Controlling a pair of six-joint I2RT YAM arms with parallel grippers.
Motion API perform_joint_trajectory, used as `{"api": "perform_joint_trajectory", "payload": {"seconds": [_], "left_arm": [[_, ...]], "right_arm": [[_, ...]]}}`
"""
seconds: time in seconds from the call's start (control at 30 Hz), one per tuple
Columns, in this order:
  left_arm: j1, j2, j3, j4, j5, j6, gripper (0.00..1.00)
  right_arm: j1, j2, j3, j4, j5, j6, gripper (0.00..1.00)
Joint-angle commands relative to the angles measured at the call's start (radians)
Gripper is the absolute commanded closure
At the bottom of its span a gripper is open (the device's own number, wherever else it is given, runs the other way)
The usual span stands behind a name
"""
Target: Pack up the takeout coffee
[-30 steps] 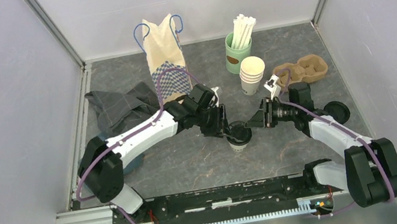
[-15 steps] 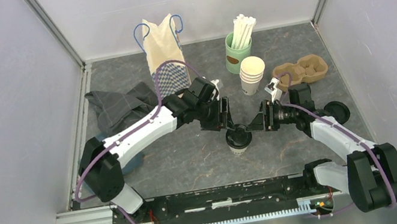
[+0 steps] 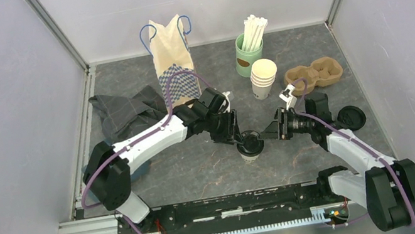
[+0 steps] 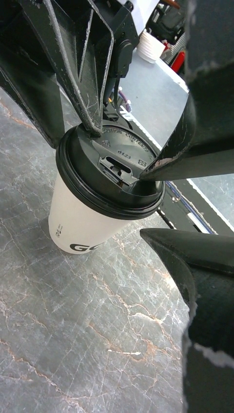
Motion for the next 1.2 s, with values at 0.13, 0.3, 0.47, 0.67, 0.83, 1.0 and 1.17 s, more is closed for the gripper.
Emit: {"api": "perform_joint_trajectory", "payload": {"seconds": [0.13, 0.3, 0.47, 0.67, 0.83, 1.0, 1.17], "left_arm": [[-0.005, -0.047, 0.06, -0.075, -0.034, 0.024, 0.34], [-0.004, -0.135, -0.031, -0.014, 0.021, -0.066, 0.31], [0.003, -0.143, -0.111, 0.021, 0.054, -0.129, 0.49], [0.034, -0.099, -0.12, 0.053, 0.07, -0.157, 0.58], [0.043, -0.081, -0.121, 0.09, 0.082, -0.177, 0.57], [0.049, -0.067, -0.113, 0.093, 0.079, -0.18, 0.56], [0.051, -0.042, -0.1, 0.099, 0.086, -0.177, 0.56]], "right_arm": [[0.003, -0.005, 0.03, -0.075, 0.045, -0.036, 0.54], [0.002, 0.0, 0.033, -0.076, 0.036, -0.036, 0.53], [0.002, 0.001, 0.041, -0.078, 0.033, -0.034, 0.53], [0.003, -0.001, 0.038, -0.086, 0.03, -0.044, 0.53], [0.003, -0.005, 0.034, -0.082, 0.03, -0.043, 0.53], [0.005, -0.004, 0.034, -0.08, 0.028, -0.044, 0.53], [0.004, -0.004, 0.028, -0.077, 0.028, -0.046, 0.53]]}}
